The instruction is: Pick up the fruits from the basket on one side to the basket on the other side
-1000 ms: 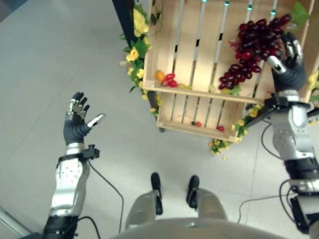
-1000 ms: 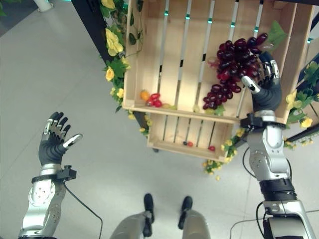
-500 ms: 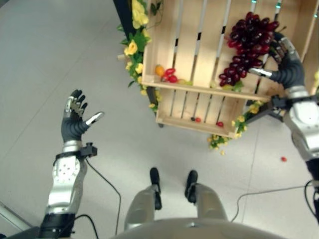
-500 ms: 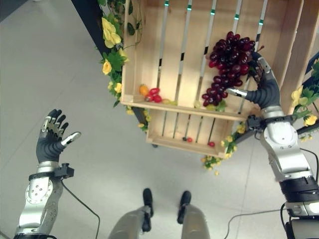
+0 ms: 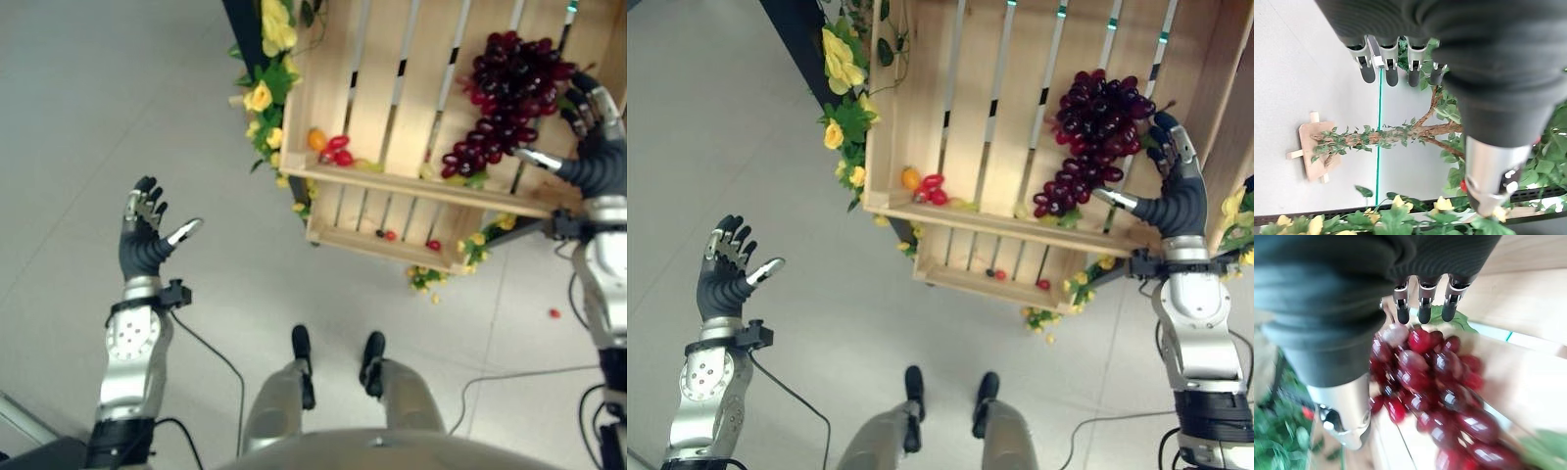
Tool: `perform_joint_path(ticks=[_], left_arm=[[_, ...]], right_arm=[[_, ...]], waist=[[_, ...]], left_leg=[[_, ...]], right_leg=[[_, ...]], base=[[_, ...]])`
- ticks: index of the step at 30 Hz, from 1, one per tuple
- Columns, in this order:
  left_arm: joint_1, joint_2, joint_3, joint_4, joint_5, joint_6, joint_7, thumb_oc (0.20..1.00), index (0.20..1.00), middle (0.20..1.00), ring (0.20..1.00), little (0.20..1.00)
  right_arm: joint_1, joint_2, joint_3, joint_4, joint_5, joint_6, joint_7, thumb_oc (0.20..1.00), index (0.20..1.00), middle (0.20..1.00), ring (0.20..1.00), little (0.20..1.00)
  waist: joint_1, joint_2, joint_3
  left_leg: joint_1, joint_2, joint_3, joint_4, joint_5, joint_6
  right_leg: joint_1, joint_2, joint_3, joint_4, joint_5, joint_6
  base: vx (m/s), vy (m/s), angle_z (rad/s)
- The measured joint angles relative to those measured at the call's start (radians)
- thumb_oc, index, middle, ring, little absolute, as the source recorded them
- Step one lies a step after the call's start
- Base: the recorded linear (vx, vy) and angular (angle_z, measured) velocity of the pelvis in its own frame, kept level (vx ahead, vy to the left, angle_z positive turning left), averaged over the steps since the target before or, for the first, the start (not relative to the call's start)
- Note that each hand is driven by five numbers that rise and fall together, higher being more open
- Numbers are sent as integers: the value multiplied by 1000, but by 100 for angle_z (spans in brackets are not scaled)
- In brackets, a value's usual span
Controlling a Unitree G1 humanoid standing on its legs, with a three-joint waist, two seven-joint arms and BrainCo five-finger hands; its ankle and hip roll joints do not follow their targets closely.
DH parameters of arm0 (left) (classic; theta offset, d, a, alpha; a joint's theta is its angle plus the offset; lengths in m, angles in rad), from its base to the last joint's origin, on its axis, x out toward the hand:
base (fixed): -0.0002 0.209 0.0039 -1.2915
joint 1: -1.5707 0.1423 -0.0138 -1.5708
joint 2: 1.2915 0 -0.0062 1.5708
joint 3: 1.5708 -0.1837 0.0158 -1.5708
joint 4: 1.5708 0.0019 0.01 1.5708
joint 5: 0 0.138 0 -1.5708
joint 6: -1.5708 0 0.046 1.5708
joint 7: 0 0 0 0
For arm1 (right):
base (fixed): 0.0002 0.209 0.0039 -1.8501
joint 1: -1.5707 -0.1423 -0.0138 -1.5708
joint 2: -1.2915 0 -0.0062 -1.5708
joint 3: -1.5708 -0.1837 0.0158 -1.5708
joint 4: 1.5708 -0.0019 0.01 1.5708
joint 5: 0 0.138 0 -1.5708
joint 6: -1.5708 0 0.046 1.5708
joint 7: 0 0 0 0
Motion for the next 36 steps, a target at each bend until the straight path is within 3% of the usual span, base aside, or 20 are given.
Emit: perform_joint_path(ticks=[1, 7, 18, 36], left_arm=[[-2, 0, 6, 0, 0, 0, 4, 1000, 1000, 1000, 1000, 1000], [1, -1, 30, 0, 0, -6, 35, 1000, 1000, 1000, 1000, 1000], [19, -6, 32, 0, 4, -15, 43, 1000, 1000, 1000, 1000, 1000], [14, 1, 32, -37, 40, -49, 43, 1000, 1000, 1000, 1000, 1000]], right_arm=[[0, 48, -19, -16, -1, -12, -1, 1000, 1000, 1000, 1000, 1000], [73, 148, -30, -49, -31, -78, -11, 1000, 1000, 1000, 1000, 1000], [144, 193, -21, -120, -31, -128, 54, 1000, 1000, 1000, 1000, 1000], [210, 190, -1, -145, -30, -160, 87, 1000, 1000, 1000, 1000, 1000]], waist=[[5, -4, 2], [4, -18, 9], [-22, -27, 8], [-33, -41, 13]], left_leg=[[1, 1, -1, -1, -1, -1], [23, 5, 3, -7, -8, -5], [34, 7, 28, -15, -12, -5], [47, 7, 48, -20, -17, -5]], right_leg=[[3, 3, 0, -4, 0, 0], [26, 11, 3, -20, -2, 5], [27, 20, 31, -30, 3, 5], [27, 23, 53, -32, 6, 10]], base=[[0, 0, 0], [-1, 11, -1], [-7, 11, -5], [3, 2, -3]])
